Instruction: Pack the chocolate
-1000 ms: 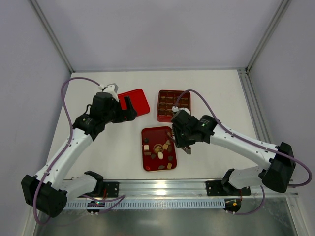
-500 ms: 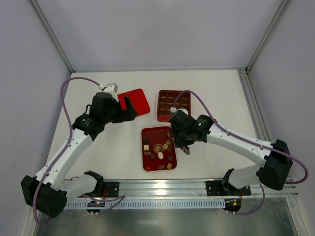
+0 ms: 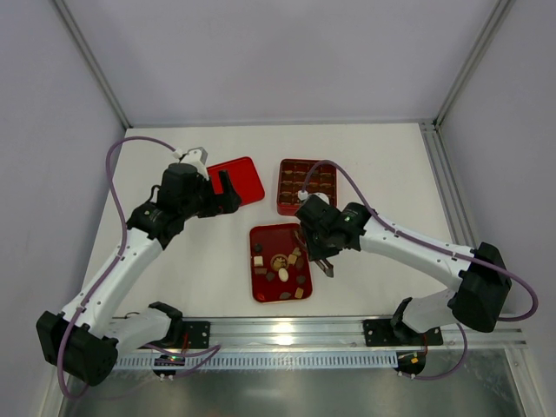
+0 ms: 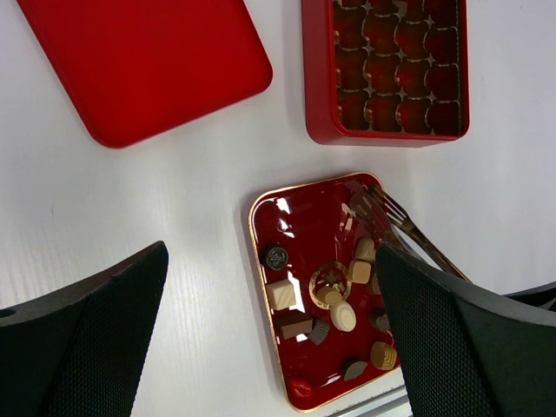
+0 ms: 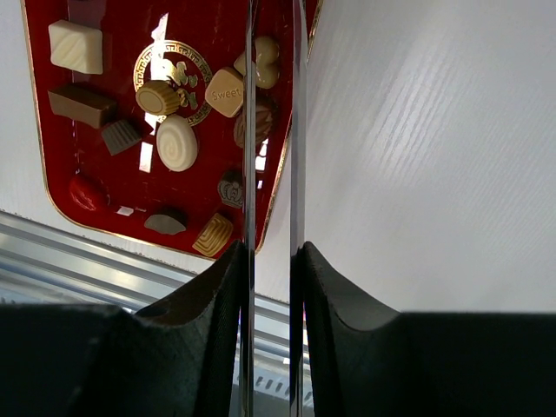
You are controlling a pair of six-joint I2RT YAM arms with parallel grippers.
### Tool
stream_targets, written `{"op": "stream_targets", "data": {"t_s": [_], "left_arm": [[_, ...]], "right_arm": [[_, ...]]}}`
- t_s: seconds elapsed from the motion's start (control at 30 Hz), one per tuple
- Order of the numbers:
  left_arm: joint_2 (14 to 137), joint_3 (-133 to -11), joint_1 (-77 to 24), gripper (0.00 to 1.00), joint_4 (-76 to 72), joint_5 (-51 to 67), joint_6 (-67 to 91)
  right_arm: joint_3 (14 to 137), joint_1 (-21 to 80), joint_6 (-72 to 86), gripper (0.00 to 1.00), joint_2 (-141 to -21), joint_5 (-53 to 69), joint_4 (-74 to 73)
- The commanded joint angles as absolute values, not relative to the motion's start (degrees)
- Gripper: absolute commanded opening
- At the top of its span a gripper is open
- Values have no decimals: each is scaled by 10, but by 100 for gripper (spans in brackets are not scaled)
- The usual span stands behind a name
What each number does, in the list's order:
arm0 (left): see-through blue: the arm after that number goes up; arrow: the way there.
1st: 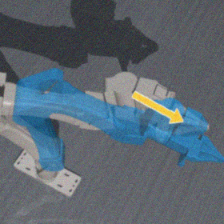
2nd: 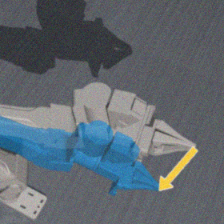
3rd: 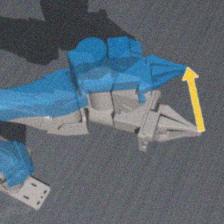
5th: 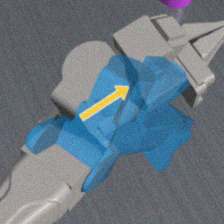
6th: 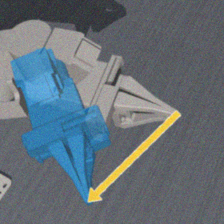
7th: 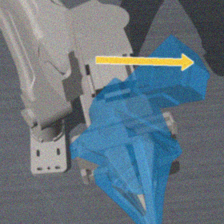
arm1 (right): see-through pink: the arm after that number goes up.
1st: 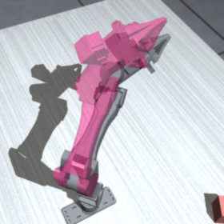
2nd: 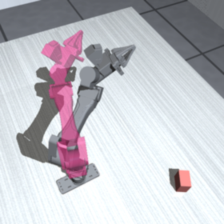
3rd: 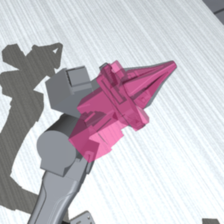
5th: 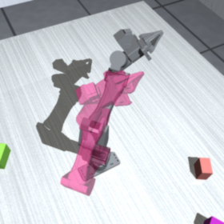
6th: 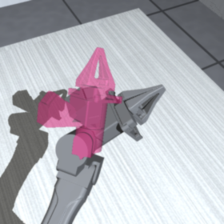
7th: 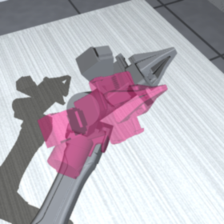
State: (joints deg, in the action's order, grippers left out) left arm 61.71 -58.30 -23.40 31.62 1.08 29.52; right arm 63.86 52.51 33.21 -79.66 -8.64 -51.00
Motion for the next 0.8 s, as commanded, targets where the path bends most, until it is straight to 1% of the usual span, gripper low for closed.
{"op": "stream_targets", "data": {"t_s": [0.0, 0.77], "left_arm": [[604, -586, -236, 100, 309, 5, 288], [605, -585, -235, 100, 309, 4, 288]], "right_arm": [[651, 527, 328, 31, -788, -91, -498], [706, 526, 323, 31, -759, -83, -520]]}}
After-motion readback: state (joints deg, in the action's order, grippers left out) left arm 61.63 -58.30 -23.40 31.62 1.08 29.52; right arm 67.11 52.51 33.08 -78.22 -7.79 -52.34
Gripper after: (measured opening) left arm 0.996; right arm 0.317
